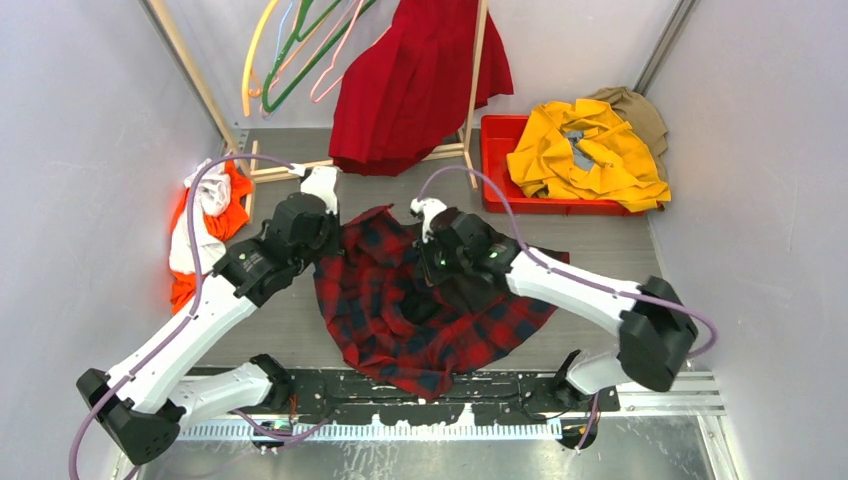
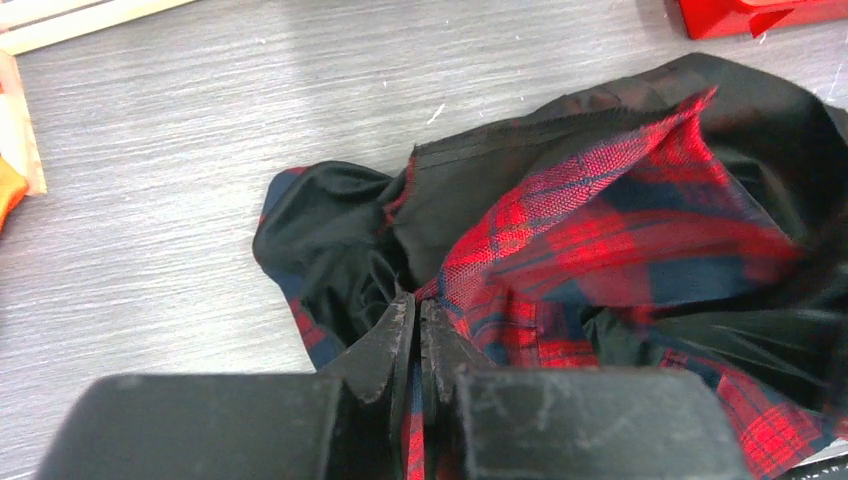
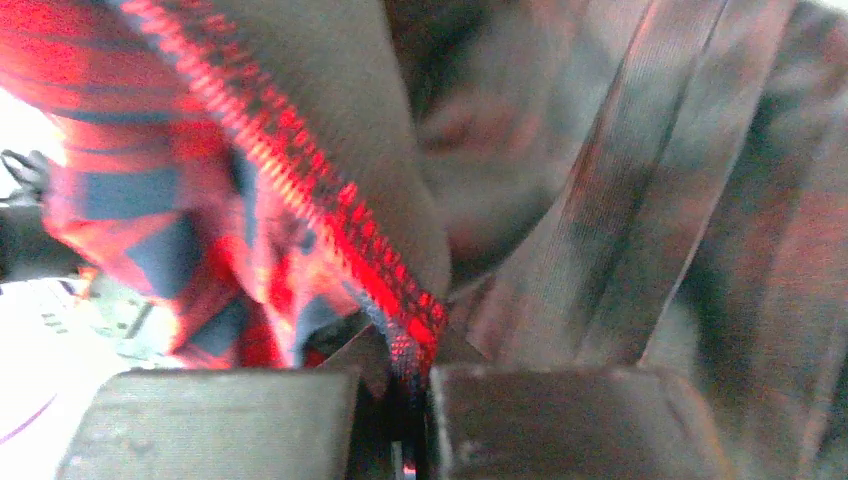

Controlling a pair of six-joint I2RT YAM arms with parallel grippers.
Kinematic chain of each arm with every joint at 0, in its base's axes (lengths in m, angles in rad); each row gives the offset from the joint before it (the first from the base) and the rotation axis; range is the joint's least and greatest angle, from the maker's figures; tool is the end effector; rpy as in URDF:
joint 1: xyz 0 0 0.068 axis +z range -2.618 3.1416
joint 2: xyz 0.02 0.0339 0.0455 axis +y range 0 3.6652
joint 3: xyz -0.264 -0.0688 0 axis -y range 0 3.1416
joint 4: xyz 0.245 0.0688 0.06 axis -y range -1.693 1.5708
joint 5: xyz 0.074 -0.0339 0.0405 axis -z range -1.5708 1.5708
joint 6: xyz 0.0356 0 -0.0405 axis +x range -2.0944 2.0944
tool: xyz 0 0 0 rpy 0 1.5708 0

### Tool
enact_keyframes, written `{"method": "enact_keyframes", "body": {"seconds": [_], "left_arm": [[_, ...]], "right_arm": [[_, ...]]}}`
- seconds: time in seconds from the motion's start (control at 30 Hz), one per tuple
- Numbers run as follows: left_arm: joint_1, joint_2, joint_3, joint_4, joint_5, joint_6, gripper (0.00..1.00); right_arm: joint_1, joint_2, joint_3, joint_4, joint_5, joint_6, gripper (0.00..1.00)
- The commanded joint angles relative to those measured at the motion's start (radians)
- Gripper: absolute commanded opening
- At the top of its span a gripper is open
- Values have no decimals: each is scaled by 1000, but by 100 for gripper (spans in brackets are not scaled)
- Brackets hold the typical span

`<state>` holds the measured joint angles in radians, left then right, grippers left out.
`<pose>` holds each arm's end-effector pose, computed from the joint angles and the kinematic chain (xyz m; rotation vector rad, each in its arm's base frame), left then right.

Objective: Place the skirt on the hanger
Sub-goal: Flatten out the skirt at the center of the board.

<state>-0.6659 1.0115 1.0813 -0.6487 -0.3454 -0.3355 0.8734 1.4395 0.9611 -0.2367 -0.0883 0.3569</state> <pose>0.1727 -0.1203 0.3554 0.1506 2.1143 -0.2252 0.1987 0.2421 0.2439 -0.6582 2.3028 0.7165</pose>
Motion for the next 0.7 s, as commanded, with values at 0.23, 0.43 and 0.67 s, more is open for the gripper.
{"method": "enact_keyframes", "body": {"seconds": [0.23, 0.43, 0.67], "left_arm": [[20, -57, 171, -44, 28, 40, 5], [20, -86, 305, -100, -2, 69, 6], [21, -88, 465, -172, -38, 99, 7]], "right_arm": [[-7, -250, 545, -421, -18, -123, 1], [16, -254, 674, -491, -149, -95, 1], [48, -260, 739, -498, -250, -72, 1]]}}
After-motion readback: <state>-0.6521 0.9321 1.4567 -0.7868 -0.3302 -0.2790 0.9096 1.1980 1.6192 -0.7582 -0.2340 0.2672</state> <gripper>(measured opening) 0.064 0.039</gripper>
